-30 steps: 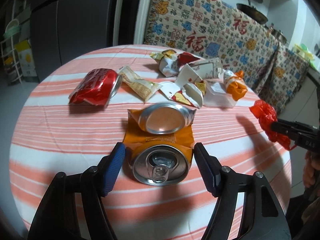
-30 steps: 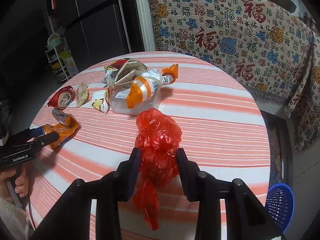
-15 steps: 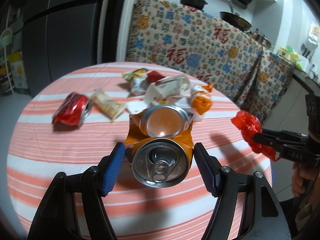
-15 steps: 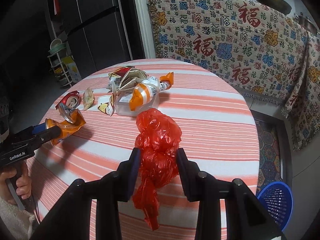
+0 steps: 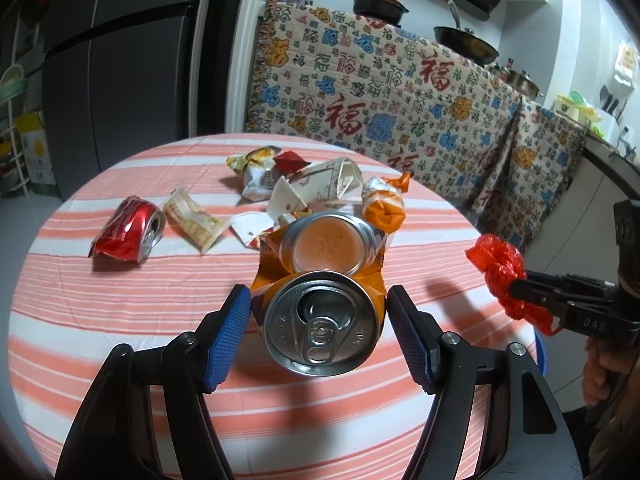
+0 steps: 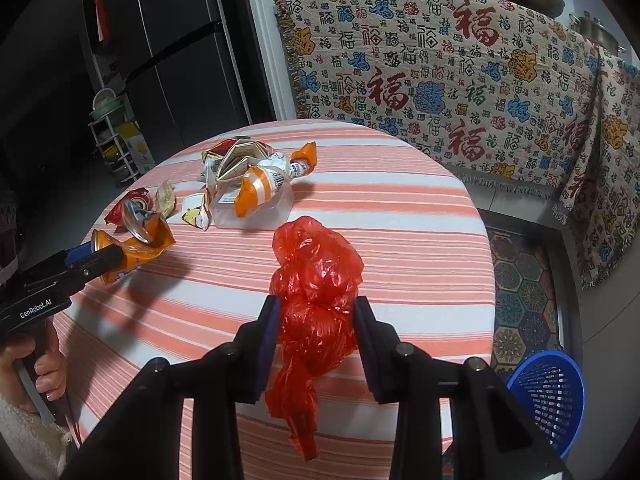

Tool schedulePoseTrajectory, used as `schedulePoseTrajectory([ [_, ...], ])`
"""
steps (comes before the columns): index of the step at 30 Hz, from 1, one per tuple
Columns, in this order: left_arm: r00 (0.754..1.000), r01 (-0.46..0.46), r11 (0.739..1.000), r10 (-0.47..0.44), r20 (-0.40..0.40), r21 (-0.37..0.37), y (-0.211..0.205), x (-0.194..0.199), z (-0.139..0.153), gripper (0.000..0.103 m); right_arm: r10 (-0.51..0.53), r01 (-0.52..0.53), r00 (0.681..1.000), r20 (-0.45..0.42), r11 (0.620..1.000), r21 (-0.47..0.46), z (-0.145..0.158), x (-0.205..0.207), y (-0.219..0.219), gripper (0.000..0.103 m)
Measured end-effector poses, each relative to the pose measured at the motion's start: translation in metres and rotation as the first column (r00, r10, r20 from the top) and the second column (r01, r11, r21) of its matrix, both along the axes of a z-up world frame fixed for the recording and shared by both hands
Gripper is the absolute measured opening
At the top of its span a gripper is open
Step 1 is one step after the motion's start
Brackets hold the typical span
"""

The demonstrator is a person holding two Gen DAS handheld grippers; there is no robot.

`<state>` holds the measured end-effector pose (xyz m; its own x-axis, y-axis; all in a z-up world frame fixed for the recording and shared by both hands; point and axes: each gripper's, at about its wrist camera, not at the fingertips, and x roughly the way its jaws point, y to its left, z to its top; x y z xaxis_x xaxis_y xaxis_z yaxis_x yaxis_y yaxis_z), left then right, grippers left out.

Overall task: Collect trash
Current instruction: 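Lift the orange can and red bag and carry both toward the blue wastebasket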

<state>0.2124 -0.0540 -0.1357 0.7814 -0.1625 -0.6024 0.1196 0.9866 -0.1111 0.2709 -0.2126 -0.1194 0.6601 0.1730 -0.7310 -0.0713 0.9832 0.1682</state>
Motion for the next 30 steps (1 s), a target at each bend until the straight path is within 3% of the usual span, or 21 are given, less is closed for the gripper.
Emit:
schedulePoseTrajectory([
  [18,0.994,0.098,0.995,-0.098,0.041,0.005,-0.066,0.010,0.012,0.071,-0.056,0.056,0.998,0.026,0.998,0.020,0.009,-0.012,-0.033,0.037],
  [30,0.994,0.101,0.995,-0.101,0.039,0.001,-0.075,0.017,0.012,0.071,-0.083,0.083,0.996,0.020,0.996,0.021,0.004,-0.017,-0.053,0.037],
])
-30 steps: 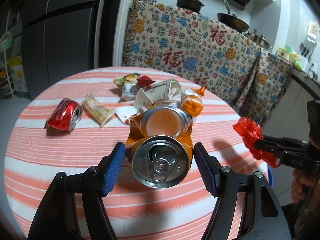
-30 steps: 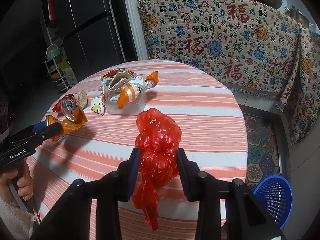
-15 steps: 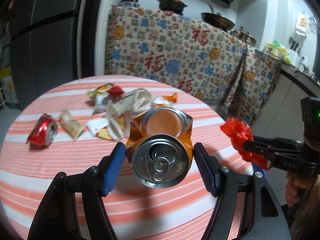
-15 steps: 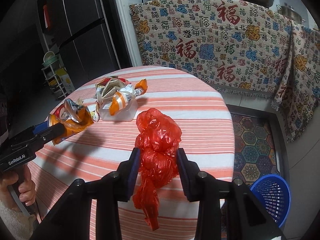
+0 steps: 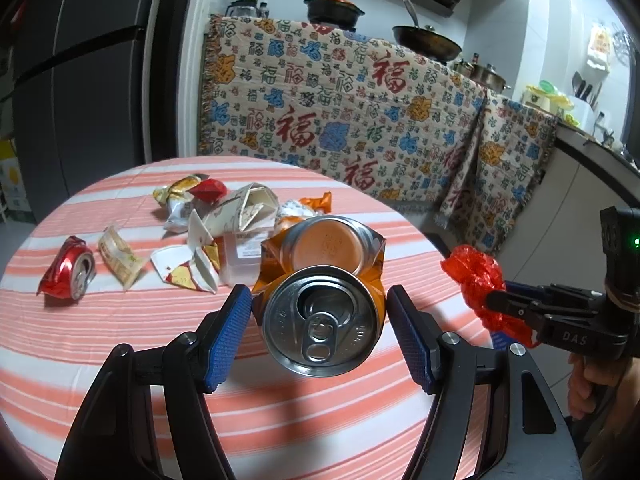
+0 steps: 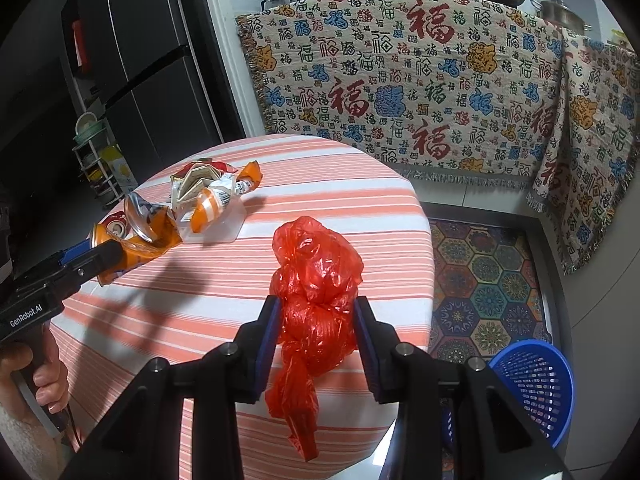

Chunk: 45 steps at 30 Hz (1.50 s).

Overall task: Collect trash
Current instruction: 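Lift the orange can and red bag and carry both toward the blue wastebasket, then open both tools over the blue wastebasket to drop the can and bag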

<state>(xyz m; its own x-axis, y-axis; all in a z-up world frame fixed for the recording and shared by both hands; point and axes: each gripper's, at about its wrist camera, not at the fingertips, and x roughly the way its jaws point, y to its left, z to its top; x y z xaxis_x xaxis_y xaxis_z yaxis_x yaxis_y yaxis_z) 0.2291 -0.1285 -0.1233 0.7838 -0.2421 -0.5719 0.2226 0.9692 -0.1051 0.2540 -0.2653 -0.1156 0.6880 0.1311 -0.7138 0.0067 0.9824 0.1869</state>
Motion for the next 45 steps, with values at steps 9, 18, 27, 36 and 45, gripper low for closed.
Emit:
schedulePoseTrajectory([
  [9,0.999,0.039,0.999,-0.039,0.002,-0.006,-0.023,0.006,0.002,0.071,-0.024,0.024,1.000,0.007,1.000,-0.008,0.003,-0.003,-0.014,0.037],
  [18,0.993,0.121,0.992,-0.121,0.009,-0.022,-0.076,0.015,0.011,0.071,-0.087,0.087,0.996,0.011,0.996,-0.006,0.010,-0.015,-0.055,0.037],
  [27,0.964,0.268,0.963,-0.268,0.005,-0.023,-0.174,0.018,0.012,0.071,-0.224,0.225,0.974,0.016,0.974,-0.034,0.024,-0.054,-0.142,0.037],
  [36,0.918,0.390,0.921,-0.391,-0.070,-0.019,-0.277,0.020,-0.018,0.071,-0.376,0.375,0.927,-0.009,0.926,-0.031,0.006,-0.100,-0.230,0.037],
  [45,0.868,0.473,0.881,-0.465,-0.174,0.001,-0.364,0.026,-0.074,0.071,-0.459,0.462,0.881,-0.114,0.887,0.001,-0.051,-0.125,-0.303,0.037],
])
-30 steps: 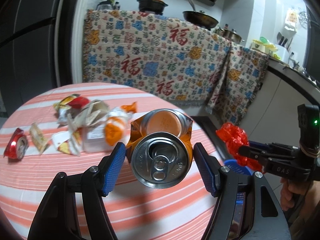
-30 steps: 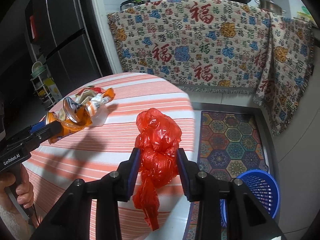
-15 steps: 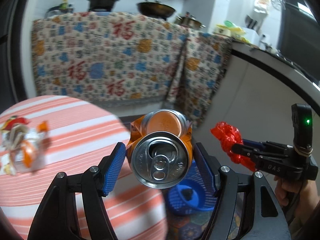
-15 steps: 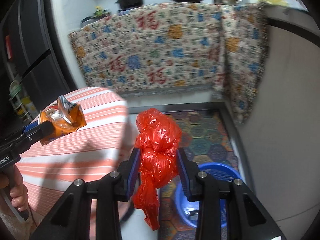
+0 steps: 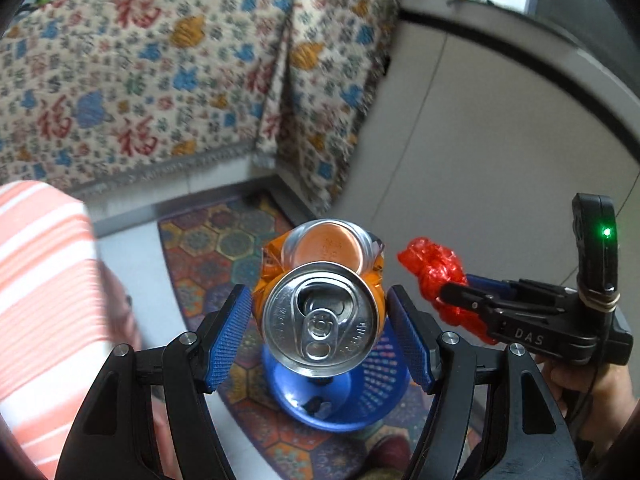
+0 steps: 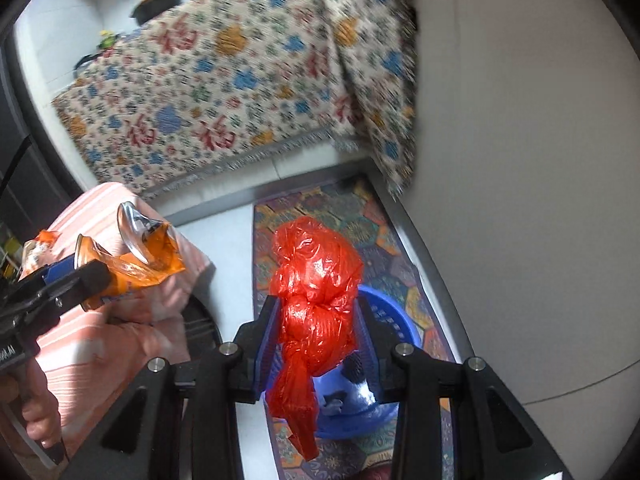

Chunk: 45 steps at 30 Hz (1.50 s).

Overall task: Collect trash
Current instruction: 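Open both tools over the blue wastebasket to drop the can and bag, then move both tools back over the table toward the remaining trash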

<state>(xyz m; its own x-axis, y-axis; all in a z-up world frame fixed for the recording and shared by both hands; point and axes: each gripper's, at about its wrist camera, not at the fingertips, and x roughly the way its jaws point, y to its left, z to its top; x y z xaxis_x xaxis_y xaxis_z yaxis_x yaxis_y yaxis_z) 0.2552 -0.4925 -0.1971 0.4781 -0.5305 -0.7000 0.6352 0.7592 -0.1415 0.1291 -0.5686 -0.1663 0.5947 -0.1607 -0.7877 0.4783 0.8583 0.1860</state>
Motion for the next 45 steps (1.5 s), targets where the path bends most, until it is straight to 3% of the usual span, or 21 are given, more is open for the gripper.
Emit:
schedulePoseTrajectory([
  [9,0.997,0.033,0.999,-0.030,-0.074,0.037,-0.041,0.015,-0.050,0.071,-0.049,0.059,0.997,-0.066,0.986,0.156,-0.057,-0.004,-0.053,0.037],
  [14,0.995,0.063,0.996,-0.058,-0.077,0.061,-0.059,0.015,-0.071,0.071,-0.060,0.077,0.994,-0.089,0.977,0.198,-0.077,0.000,-0.066,0.037],
  [20,0.993,0.070,0.995,-0.063,-0.104,0.068,-0.068,0.024,-0.094,0.072,-0.093,0.113,0.992,-0.082,0.955,0.276,-0.096,0.005,-0.085,0.044],
  [22,0.991,0.072,0.996,-0.064,-0.118,0.059,-0.070,0.028,-0.100,0.074,-0.100,0.120,0.992,-0.082,0.947,0.297,-0.101,0.007,-0.089,0.053],
  [27,0.989,0.057,0.997,-0.050,-0.142,0.048,-0.067,0.033,-0.105,0.078,-0.092,0.114,0.992,-0.086,0.947,0.302,-0.104,0.010,-0.091,0.054],
  [32,0.990,0.025,0.999,-0.019,-0.137,0.040,-0.046,0.029,-0.084,0.078,-0.094,0.110,0.992,-0.079,0.967,0.229,-0.089,0.009,-0.085,0.054],
  [37,0.993,0.002,1.000,-0.002,-0.118,0.001,0.000,0.006,-0.033,0.080,-0.062,0.063,0.998,-0.028,0.997,0.032,-0.045,0.012,-0.058,0.054],
  [42,0.999,-0.030,0.999,0.030,-0.030,0.016,0.072,-0.027,0.024,0.088,0.019,-0.012,0.999,0.049,0.991,-0.135,0.006,0.023,-0.007,0.054],
  [45,0.996,-0.086,0.995,0.086,0.011,0.043,0.129,-0.041,0.042,0.089,0.085,-0.064,0.992,0.095,0.978,-0.199,0.029,0.034,0.038,0.059],
])
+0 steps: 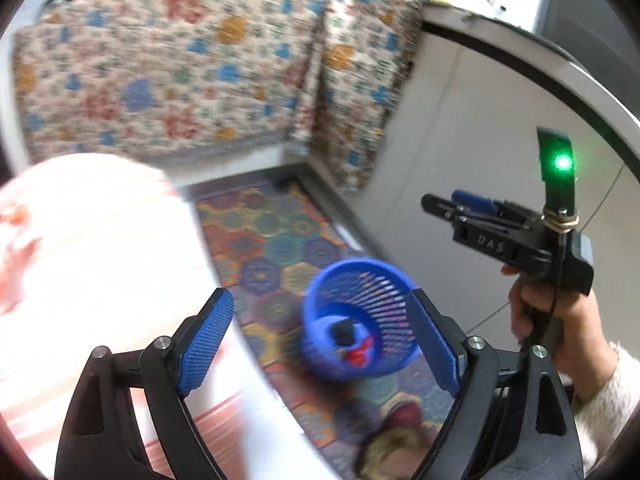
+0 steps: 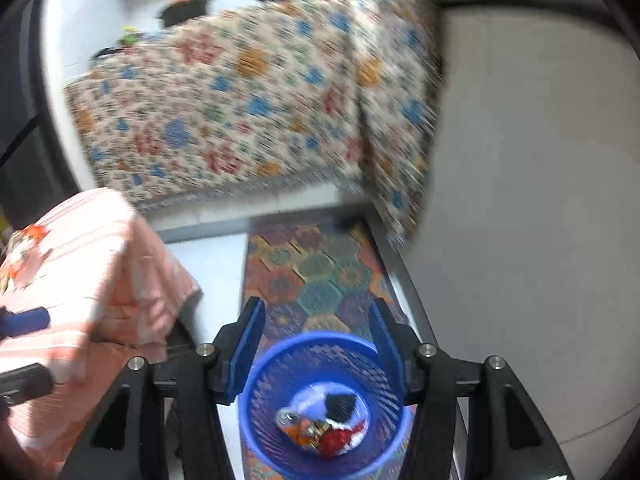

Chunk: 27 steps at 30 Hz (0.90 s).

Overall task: Collect trash
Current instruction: 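Move both tools back over the table toward the remaining trash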

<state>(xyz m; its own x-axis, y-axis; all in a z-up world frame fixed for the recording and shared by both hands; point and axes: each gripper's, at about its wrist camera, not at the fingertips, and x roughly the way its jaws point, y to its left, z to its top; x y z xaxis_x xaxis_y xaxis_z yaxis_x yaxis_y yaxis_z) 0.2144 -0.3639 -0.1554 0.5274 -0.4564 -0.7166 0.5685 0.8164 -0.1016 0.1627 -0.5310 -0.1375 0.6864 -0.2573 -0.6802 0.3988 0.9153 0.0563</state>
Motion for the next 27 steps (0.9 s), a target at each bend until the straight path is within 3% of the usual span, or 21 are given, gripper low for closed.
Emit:
schedulePoseTrajectory([
  [4,0.992,-0.123,0.991,0.122,0.013,0.058,0.080,-0.007,0.005,0.089,0.106,-0.105,0.993,0.052,0.994,-0.026,0.018,0.019,0.068,0.061],
  [8,0.966,-0.260,0.961,0.258,0.036,0.098,0.158,-0.007,0.000,0.089,0.242,-0.241,0.969,0.048,0.970,-0.016,0.021,0.041,0.146,0.061],
  [11,0.932,-0.361,0.923,0.356,0.064,0.129,0.211,-0.002,-0.009,0.089,0.340,-0.341,0.940,0.032,0.940,0.021,0.016,0.054,0.202,0.061],
  [16,0.872,-0.488,0.851,0.483,0.074,0.192,0.289,0.005,-0.028,0.089,0.510,-0.508,0.860,-0.036,0.860,0.054,0.001,0.080,0.297,0.061],
  [20,0.829,-0.554,0.803,0.557,0.052,0.218,0.331,0.008,-0.043,0.089,0.575,-0.569,0.813,-0.091,0.818,0.082,-0.015,0.101,0.346,0.061],
  [23,0.809,-0.578,0.786,0.587,0.028,0.221,0.349,0.008,-0.049,0.089,0.602,-0.596,0.788,-0.131,0.799,0.086,-0.029,0.116,0.376,0.061],
  [27,0.792,-0.601,0.773,0.609,0.028,0.203,0.366,0.009,-0.053,0.102,0.599,-0.599,0.787,-0.151,0.799,0.048,-0.036,0.127,0.389,0.064],
])
